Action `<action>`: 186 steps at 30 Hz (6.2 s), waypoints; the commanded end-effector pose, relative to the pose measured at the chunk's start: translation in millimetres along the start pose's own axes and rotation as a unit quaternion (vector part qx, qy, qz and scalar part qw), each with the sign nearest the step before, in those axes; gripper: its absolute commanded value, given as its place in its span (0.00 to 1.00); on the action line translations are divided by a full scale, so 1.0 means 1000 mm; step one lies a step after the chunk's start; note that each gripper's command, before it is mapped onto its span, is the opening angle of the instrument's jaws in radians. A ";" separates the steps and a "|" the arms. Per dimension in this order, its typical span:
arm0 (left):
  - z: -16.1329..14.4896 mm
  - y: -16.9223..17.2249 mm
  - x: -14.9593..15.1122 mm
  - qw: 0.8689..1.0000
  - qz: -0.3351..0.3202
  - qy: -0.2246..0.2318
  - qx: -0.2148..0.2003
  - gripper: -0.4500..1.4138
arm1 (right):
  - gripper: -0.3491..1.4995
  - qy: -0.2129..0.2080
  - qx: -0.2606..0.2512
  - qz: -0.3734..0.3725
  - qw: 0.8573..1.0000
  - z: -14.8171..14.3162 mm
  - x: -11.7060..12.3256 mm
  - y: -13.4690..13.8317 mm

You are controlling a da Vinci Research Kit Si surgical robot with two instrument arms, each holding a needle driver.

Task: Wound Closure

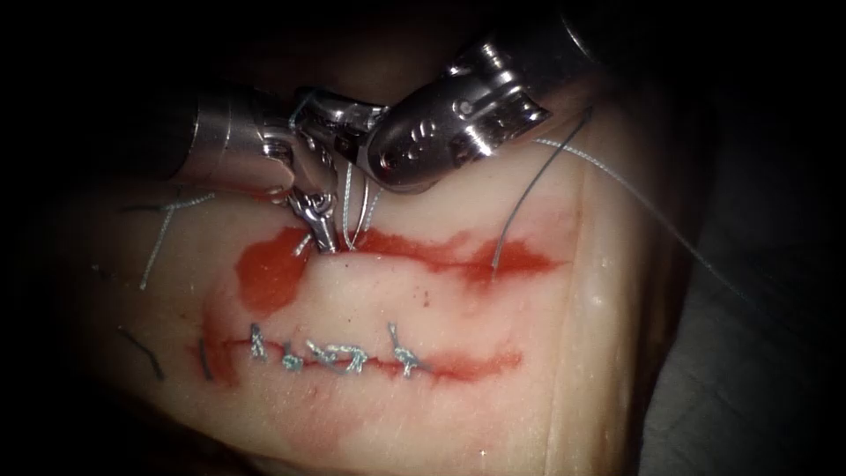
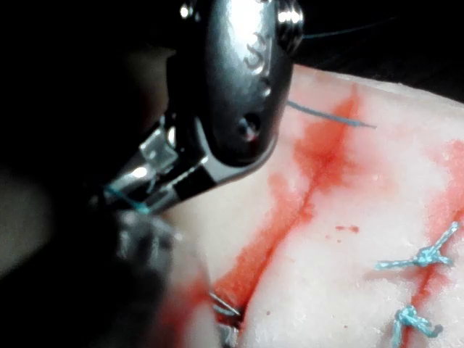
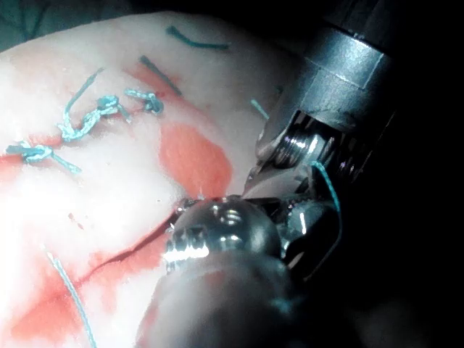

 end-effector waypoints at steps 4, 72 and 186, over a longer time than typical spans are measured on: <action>-0.0002 0.0007 -0.0005 1.000 0.000 -0.001 -0.003 0.00 | 0.00 -0.002 0.001 0.028 1.000 0.0012 -0.0003 0.0002; 0.0056 -0.0085 0.0020 0.912 0.060 -0.373 -0.158 0.00 | 0.00 0.002 0.073 0.145 0.987 0.0003 0.0012 -0.0022; 0.0062 -0.0082 0.0023 0.914 0.055 -0.368 -0.164 0.00 | 0.00 -0.002 0.113 0.272 0.956 -0.0003 0.0016 -0.0032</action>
